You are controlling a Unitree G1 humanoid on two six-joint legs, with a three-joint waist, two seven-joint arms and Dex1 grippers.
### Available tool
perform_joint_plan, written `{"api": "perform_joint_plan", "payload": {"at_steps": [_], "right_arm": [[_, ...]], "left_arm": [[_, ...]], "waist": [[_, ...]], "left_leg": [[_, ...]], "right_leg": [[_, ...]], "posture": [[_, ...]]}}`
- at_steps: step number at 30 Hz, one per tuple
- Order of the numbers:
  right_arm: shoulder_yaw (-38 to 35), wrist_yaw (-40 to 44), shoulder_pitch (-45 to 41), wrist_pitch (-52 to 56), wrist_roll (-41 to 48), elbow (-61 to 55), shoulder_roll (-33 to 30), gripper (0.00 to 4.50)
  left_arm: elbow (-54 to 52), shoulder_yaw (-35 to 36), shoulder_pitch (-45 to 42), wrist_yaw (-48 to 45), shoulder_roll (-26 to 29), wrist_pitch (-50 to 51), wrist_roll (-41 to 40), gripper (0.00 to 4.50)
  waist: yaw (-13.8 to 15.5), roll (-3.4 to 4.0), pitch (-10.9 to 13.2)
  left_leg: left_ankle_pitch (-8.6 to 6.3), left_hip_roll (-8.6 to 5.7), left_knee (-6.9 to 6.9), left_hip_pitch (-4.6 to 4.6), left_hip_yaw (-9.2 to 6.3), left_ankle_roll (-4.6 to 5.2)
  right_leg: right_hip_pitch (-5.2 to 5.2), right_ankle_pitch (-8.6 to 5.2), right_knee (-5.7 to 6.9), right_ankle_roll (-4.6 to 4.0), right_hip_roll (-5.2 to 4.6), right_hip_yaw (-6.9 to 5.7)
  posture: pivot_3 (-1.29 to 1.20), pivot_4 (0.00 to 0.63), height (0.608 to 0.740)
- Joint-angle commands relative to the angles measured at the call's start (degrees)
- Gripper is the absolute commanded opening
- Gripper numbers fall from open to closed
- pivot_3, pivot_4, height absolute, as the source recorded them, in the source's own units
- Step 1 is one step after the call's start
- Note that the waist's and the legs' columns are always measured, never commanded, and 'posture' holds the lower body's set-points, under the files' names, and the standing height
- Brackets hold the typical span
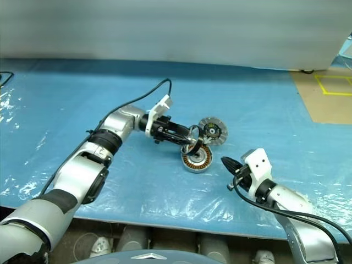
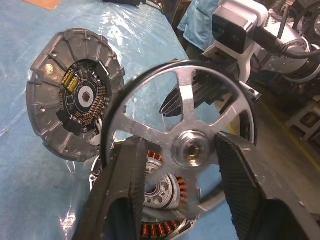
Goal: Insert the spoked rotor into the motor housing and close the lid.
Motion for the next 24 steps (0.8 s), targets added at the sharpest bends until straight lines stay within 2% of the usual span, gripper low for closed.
{"api": "perform_joint_plan", "payload": {"at_steps": [1, 14, 24], "right_arm": [[-0.2, -0.6, 0.3, -0.9, 0.0, -3.2, 0.3, 0.0], [-0.6, -1.1, 0.8, -0.8, -0.1, -3.7, 0.1, 0.0], [-1.0, -2.3, -2.8, -0.6, 1.7, -3.8, 1.8, 0.0]], "left_arm": [[0.6, 1.4, 0.5, 0.3, -1.2, -3.1, 1.3, 1.85], [3.1, 2.2, 1.1, 0.4, -2.5, -7.5, 5.8, 1.85], [-0.3, 5.4, 2.3, 1.0, -2.1, -7.9, 4.0, 1.85]], "waist": [[0.0, 0.0, 0.0], [0.0, 0.0, 0.0], [-0.1, 0.0, 0.0]], "left_leg": [[0.0, 0.0, 0.0, 0.0, 0.0, 0.0], [0.0, -0.01, 0.01, 0.01, -0.01, 0.0], [0.0, 0.0, 0.01, 0.02, -0.01, 0.0]], "right_leg": [[0.0, 0.0, 0.0, 0.0, 0.0, 0.0], [0.02, 0.02, 0.0, 0.04, 0.0, 0.01], [0.02, 0.03, 0.01, 0.05, 0.0, 0.02]], "posture": [[0.0, 0.15, 0.74], [0.0, 0.15, 0.74], [0.0, 0.15, 0.74]]}}
